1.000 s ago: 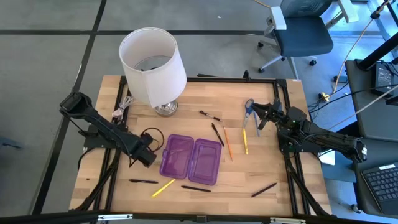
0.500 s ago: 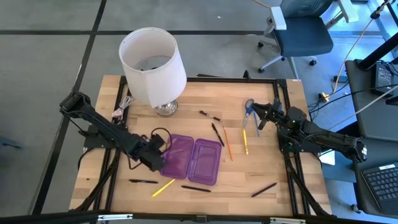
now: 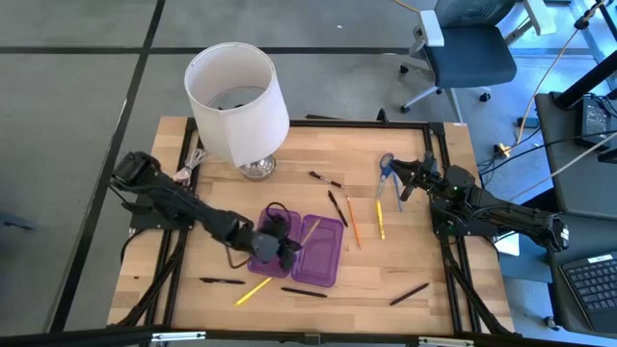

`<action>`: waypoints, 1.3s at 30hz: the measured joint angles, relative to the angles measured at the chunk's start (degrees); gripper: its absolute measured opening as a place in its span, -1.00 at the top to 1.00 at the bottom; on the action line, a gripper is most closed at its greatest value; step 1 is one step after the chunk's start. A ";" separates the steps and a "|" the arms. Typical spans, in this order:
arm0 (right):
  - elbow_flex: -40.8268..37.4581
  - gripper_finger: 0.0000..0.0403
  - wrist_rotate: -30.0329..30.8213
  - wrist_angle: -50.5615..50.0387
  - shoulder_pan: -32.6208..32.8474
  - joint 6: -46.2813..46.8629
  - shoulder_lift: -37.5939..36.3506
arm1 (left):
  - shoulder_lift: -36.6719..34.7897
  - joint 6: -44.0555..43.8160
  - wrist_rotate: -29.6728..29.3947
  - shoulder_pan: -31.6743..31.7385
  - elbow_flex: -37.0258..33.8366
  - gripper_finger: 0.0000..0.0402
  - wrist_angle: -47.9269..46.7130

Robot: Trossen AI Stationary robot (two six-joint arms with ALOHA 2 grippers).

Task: Pick & place school supplies into a supply box
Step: Put the yellow pencil into the purple supply box

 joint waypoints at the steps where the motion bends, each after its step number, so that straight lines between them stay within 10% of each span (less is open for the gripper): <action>1: 0.00 0.69 0.00 0.00 0.00 -0.04 0.00 | 0.93 0.37 0.24 0.57 -0.01 0.98 1.84; 39: 0.00 0.69 0.00 -0.01 0.00 0.15 0.01 | 9.00 -3.63 6.64 5.03 -0.04 0.89 8.33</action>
